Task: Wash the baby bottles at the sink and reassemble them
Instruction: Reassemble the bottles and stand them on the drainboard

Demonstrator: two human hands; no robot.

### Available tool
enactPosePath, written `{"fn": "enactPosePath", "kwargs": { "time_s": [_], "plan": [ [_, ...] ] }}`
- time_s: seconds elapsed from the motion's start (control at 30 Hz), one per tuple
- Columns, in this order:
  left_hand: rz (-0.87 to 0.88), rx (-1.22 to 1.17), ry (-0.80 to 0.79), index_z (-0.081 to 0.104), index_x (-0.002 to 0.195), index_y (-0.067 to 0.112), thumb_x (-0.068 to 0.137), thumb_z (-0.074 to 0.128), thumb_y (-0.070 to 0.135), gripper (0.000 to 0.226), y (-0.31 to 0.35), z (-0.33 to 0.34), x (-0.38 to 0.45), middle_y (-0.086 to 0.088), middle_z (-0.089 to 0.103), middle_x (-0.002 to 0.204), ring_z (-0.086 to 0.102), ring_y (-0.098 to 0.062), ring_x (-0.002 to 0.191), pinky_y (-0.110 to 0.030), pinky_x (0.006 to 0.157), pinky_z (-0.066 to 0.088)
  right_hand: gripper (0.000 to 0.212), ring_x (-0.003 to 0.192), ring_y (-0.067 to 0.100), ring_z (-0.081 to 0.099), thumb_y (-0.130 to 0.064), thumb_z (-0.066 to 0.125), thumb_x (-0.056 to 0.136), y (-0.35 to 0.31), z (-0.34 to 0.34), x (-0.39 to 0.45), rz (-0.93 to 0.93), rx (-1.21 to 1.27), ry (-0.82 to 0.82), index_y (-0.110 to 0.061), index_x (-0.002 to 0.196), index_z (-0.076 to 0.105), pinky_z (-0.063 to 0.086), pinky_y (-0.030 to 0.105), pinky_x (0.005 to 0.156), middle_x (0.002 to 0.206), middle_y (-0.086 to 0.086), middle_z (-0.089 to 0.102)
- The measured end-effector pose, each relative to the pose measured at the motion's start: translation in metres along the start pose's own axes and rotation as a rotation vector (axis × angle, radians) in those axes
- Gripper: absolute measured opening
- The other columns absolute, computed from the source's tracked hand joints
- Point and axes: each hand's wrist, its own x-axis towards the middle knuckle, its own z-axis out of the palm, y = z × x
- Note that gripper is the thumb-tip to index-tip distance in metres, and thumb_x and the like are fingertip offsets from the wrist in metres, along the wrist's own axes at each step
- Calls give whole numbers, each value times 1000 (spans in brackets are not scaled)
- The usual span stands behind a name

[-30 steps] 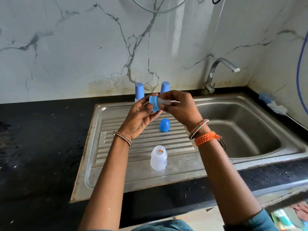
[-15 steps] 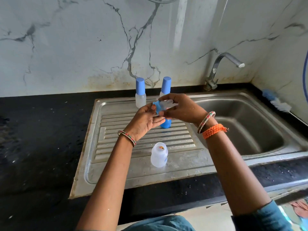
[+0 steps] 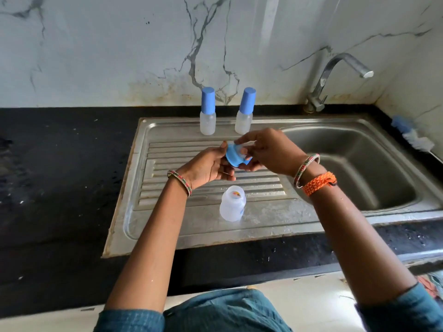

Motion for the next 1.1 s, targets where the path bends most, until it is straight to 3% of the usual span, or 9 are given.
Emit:
{"fn": "enactPosePath", "kwargs": {
  "time_s": [0.17, 0.3, 0.4, 0.5, 0.57, 0.67, 0.77, 0.9, 1.1],
  "plan": [
    [-40, -40, -105, 54, 107, 5, 102, 17, 37, 49, -5, -4, -3, -11, 64, 78, 47, -9, 53, -28, 60, 52, 22, 61, 18, 70, -18, 51, 97, 0, 3, -2, -45, -41, 11, -2, 102, 65, 58, 25, 55, 80, 16, 69],
    [-40, -1, -57, 53, 111, 6, 102, 18, 38, 49, -8, -6, -2, -13, 66, 83, 46, -10, 52, -27, 57, 46, 32, 85, 18, 67, -38, 57, 92, 1, 6, -6, -103, -242, 16, -18, 116, 64, 57, 33, 71, 104, 5, 69],
    [-35, 59, -75, 56, 109, 13, 102, 20, 36, 44, -7, -3, -6, -8, 70, 86, 55, -14, 65, -27, 60, 44, 46, 94, 16, 65, -28, 76, 77, -3, 9, -12, -185, -286, 49, -22, 121, 63, 51, 25, 85, 111, 0, 68],
    [67, 357, 84, 58, 103, 21, 103, 29, 36, 33, -9, -1, -10, 3, 66, 94, 57, -14, 87, -27, 62, 44, 41, 100, 15, 63, -18, 80, 73, -3, 3, -18, -230, -346, 53, -21, 112, 69, 43, 18, 86, 111, 0, 69],
    [195, 563, 167, 55, 118, 22, 98, 47, 30, 23, -18, -10, -16, 7, 60, 114, 54, -7, 104, -20, 70, 49, 42, 99, 14, 61, -16, 80, 72, -2, -1, -24, -221, -410, -66, -24, 111, 69, 40, 17, 86, 112, -3, 68],
    [232, 711, 61, 44, 135, 21, 80, 72, 24, 63, -47, -20, -28, 14, 49, 131, 45, 8, 119, -23, 100, 41, 41, 96, 10, 58, -11, 77, 74, -1, 10, -32, -251, -477, -236, -23, 112, 70, 37, 14, 84, 112, -4, 68],
    [207, 847, 120, 51, 127, 24, 69, 83, 25, 66, -79, -13, -26, 12, 53, 131, 48, -6, 124, -26, 105, 36, 38, 105, 13, 59, -5, 73, 76, -2, 24, -33, -293, -526, -295, -18, 112, 70, 35, 12, 88, 115, -2, 67],
    [211, 680, 193, 50, 132, 31, 68, 84, 25, 72, -97, -9, -21, 12, 58, 129, 54, -9, 119, -26, 98, 45, 38, 109, 17, 57, -9, 72, 77, -1, 29, -28, -283, -561, -314, -18, 114, 67, 45, 34, 97, 117, 0, 65],
    [234, 570, 226, 58, 105, 48, 64, 86, 22, 56, -99, -5, -26, 29, 64, 107, 58, 2, 109, -20, 91, 45, 39, 105, 14, 56, -12, 75, 75, 2, 38, -23, -303, -595, -303, -18, 112, 67, 42, 26, 92, 112, -3, 67]
  ]
}}
